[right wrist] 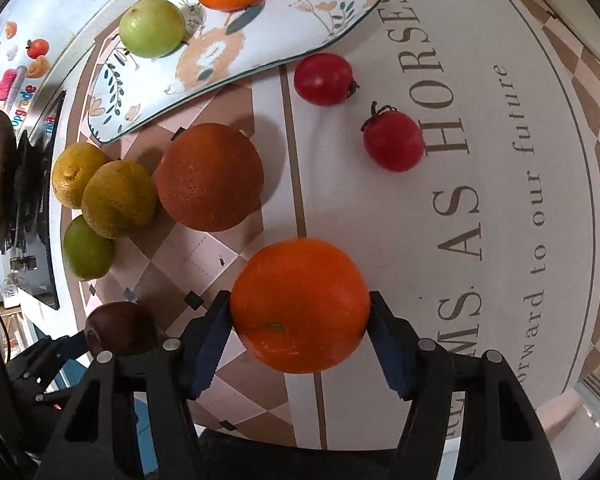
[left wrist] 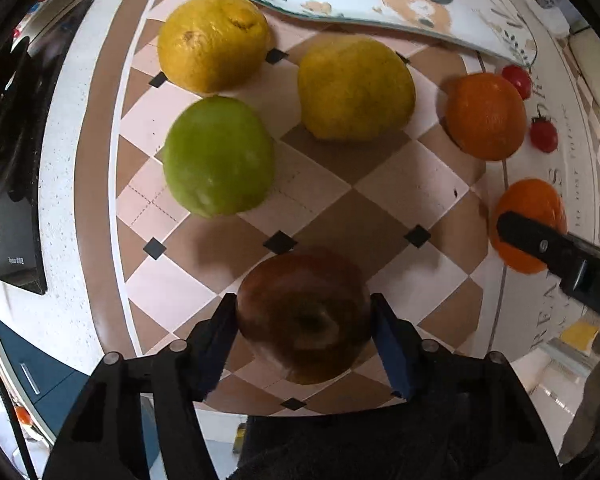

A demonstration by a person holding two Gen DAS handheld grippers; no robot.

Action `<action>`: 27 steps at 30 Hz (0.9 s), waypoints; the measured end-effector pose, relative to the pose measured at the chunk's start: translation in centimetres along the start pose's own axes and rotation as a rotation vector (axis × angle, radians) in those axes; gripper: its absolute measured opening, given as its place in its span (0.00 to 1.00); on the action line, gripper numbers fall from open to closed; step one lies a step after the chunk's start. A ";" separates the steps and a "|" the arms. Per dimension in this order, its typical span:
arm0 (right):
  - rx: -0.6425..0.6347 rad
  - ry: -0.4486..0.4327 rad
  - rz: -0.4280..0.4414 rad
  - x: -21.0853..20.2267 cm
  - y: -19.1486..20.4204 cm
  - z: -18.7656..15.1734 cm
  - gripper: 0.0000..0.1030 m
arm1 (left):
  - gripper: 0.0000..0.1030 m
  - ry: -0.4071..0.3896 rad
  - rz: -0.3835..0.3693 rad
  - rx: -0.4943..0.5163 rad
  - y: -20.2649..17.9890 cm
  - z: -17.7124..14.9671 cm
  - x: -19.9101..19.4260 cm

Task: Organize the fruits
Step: 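Grasp a large orange with the right tool while the left tool grasps the brown apple, then place the large orange on the plate with the right tool while the left tool places the brown apple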

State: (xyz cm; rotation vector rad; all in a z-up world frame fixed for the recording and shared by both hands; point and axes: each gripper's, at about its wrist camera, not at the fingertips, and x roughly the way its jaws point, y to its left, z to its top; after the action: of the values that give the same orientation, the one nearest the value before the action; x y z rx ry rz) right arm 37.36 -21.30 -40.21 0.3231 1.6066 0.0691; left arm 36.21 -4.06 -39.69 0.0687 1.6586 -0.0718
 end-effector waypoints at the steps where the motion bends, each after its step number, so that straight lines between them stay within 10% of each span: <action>1: -0.015 0.000 -0.007 0.0 0.3 -0.2 0.66 | 0.60 -0.007 -0.009 -0.003 -0.1 0.0 -0.1; 27: -0.041 0.053 0.027 0.5 -0.5 -1.0 0.65 | 0.60 -0.042 -0.031 0.000 -1.1 1.2 -1.1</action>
State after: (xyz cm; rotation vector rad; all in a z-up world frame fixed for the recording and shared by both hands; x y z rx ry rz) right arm 36.30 -21.54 -40.76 0.3131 1.6517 0.1323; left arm 37.40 -5.28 -38.73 0.0406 1.6183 -0.0962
